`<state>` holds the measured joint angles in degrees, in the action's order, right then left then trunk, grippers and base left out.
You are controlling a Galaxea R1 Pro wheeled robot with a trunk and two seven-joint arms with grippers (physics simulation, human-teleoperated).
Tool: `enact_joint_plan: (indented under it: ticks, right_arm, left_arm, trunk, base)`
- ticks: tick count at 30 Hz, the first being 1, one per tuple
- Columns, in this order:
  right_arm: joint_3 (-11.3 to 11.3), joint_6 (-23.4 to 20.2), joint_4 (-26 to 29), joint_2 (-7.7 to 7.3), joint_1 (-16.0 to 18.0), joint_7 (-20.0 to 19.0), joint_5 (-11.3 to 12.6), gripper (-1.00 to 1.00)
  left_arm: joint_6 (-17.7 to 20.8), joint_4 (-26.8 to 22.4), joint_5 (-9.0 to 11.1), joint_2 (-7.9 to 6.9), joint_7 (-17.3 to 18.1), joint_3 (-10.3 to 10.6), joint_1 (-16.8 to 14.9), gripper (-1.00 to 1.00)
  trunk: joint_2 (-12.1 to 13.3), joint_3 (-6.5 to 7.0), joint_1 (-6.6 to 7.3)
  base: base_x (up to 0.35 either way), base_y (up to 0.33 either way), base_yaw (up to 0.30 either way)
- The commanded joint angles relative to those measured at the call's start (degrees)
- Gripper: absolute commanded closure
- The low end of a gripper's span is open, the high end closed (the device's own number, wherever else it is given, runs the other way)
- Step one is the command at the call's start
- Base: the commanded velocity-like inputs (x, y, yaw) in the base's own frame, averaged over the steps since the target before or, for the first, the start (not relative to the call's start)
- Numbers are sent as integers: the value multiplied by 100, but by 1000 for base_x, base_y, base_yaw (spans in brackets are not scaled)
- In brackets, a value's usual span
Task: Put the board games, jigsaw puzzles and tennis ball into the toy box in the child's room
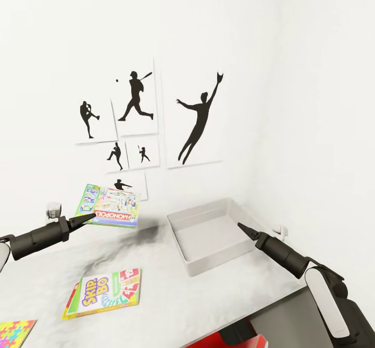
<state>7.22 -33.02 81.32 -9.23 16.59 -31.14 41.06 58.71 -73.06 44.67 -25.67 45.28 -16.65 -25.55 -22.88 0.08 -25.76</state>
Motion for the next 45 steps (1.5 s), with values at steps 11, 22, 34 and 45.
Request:
enact_joint_plan:
  ticks: [11, 22, 34, 45]
  right_arm:
    - [7, -46, 5, 1, 2, -6, 34, -100]
    - [7, -46, 6, 1, 2, -6, 34, -100]
    - [7, -46, 5, 1, 2, -6, 42, -100]
    - [7, -46, 7, 1, 2, -6, 41, -100]
  left_arm:
    - [18, 2, -19, 0, 33, -5, -3, 100]
    - [18, 2, -19, 0, 33, -5, -3, 100]
    - [18, 2, -12, 7, 33, -5, -3, 100]
    - [18, 2, -11, 9, 33, -4, -3, 100]
  trunk:
    - [-4, -2, -2]
    - [-4, -2, -2]
    - [-4, -2, -2]
    - [-4, -2, -2]
  base:
    - [0, 0, 0]
    - [0, 0, 0]
    - [0, 0, -77]
    - [0, 0, -42]
